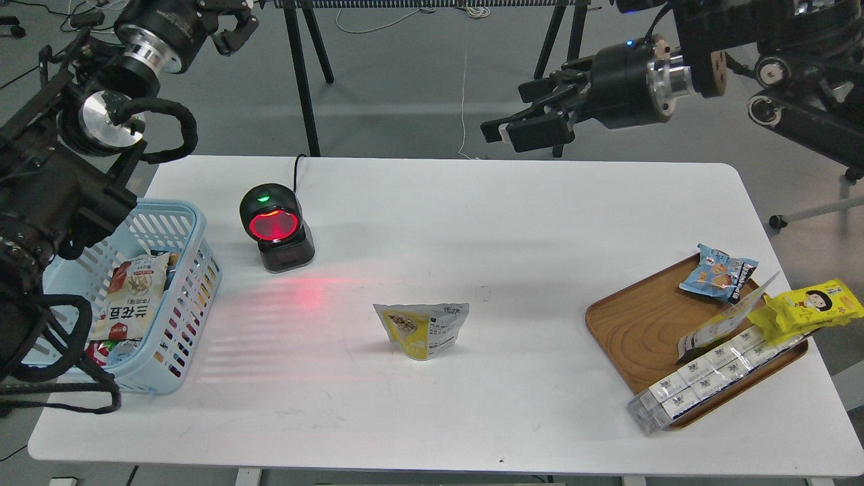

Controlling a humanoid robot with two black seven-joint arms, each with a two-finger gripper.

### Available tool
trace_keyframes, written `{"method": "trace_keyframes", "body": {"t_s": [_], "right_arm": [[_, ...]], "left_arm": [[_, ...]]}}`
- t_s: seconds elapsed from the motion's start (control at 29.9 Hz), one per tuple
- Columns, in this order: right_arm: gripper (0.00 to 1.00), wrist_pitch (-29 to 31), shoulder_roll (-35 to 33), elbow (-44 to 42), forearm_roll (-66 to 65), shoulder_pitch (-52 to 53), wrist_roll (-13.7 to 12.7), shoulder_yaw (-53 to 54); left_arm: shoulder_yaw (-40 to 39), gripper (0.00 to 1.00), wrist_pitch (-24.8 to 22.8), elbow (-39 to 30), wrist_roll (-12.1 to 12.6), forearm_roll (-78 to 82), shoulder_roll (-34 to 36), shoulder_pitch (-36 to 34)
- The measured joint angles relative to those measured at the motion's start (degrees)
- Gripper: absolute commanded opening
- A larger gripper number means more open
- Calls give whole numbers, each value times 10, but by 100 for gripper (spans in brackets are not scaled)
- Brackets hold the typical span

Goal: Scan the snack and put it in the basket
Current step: 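Set the yellow pouch on the table, release, and withdraw the right gripper, then reach the left gripper over to the yellow pouch and grasp it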

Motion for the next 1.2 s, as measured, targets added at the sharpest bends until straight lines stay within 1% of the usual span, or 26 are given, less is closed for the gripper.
{"method": "trace_keyframes", "body": {"t_s": [0.13,0.23,0.37,0.47,0.6,0.7,0.84,0.9,0.97,1.07,1.2], "right_arm": [[98,-1,-30,-55,96,-19,0,13],[99,-3,-41,-106,185,-40,0,15],[99,1,-42,-193,313,-67,0,16],[99,8,-39,-253,412,-97,0,16],[99,26,-34,-302,529,-134,0,17],[99,34,-32,-328,612,-156,0,21],[99,44,-22,-369,731,-188,0,23],[99,46,-9,-399,779,-198,0,25],[99,46,12,-440,820,-203,0,30],[99,46,45,-493,864,-206,0,49],[99,46,61,-518,896,-218,0,100]], "left_arm": [[18,100,0,-24,-2,71,23,-34],[30,100,0,-57,-5,145,35,-63],[32,100,0,-127,-7,237,62,-83],[31,100,0,-180,-8,267,87,-94],[31,100,0,-229,-8,295,110,-102],[32,100,0,-268,-8,354,125,-110],[32,99,0,-346,-8,447,139,-112],[32,96,0,-394,-8,498,148,-108],[33,95,0,-433,-8,552,151,-101],[34,95,0,-479,-8,624,154,-80],[35,95,0,-550,-8,709,158,-54]]}}
